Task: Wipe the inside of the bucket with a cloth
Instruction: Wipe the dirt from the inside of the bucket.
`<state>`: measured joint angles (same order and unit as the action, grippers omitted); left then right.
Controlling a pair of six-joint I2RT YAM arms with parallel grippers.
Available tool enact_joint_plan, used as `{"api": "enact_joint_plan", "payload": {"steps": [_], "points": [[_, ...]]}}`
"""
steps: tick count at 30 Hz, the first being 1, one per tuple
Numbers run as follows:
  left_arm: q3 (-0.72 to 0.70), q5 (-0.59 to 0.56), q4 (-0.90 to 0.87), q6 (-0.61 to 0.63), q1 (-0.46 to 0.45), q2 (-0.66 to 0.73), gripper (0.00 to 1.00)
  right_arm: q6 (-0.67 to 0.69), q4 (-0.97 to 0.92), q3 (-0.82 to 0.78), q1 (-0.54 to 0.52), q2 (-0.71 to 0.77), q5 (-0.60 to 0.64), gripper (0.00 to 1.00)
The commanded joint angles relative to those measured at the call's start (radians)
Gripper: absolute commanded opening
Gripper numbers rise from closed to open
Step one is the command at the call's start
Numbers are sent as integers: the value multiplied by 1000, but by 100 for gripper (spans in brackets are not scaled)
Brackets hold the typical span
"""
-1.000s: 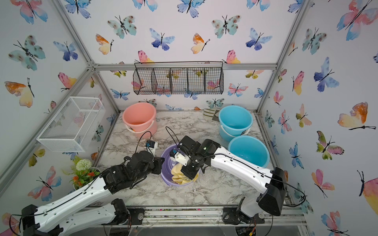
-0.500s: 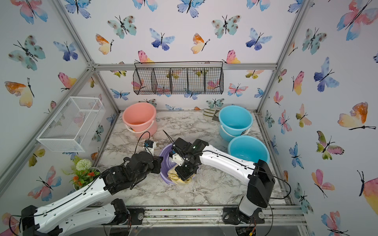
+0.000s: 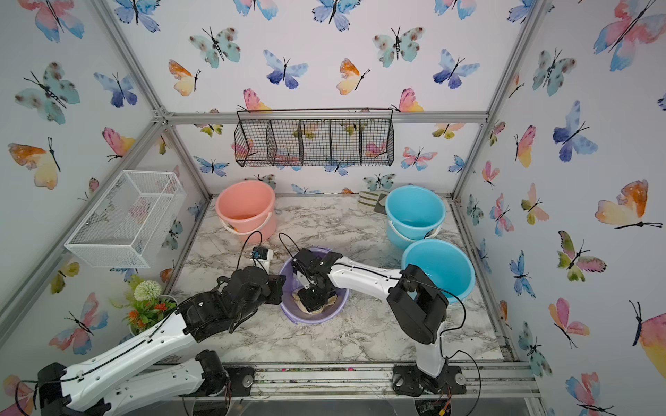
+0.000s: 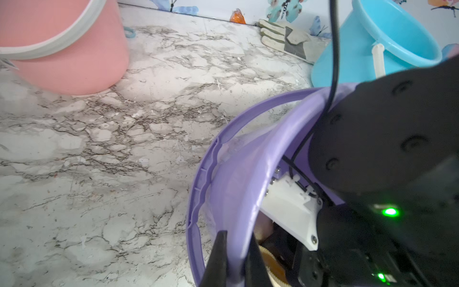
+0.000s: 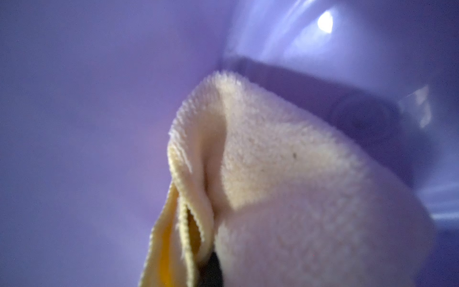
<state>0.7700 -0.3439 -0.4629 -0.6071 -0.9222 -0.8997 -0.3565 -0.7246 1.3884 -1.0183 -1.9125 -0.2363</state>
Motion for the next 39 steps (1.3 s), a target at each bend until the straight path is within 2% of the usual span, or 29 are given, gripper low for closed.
{"api": "enact_joint_plan", "payload": {"steps": [1,4,7,14,25,29,34,39], "points": [[1,5,50,0,-9,17,0,-46,-30,-50,-19,-120,-2,2],[3,-1,44,0,-9,24,0,-62,-32,-44,-19,-161,37,2],[7,-7,37,-2,-8,28,0,-64,-38,-42,-22,-134,37,2],[-1,-32,41,-3,-8,35,0,-87,-81,-21,-22,36,-36,2],[-11,-75,49,-20,-8,34,0,-239,-102,-53,-22,308,-206,2],[-8,-82,48,-20,-8,35,0,-332,-28,-98,-22,382,-254,2],[-9,-85,50,-23,-9,36,0,-521,160,-224,-22,452,-317,2],[-18,-72,59,-23,-9,38,0,-570,248,-257,-22,431,-295,2]]}}
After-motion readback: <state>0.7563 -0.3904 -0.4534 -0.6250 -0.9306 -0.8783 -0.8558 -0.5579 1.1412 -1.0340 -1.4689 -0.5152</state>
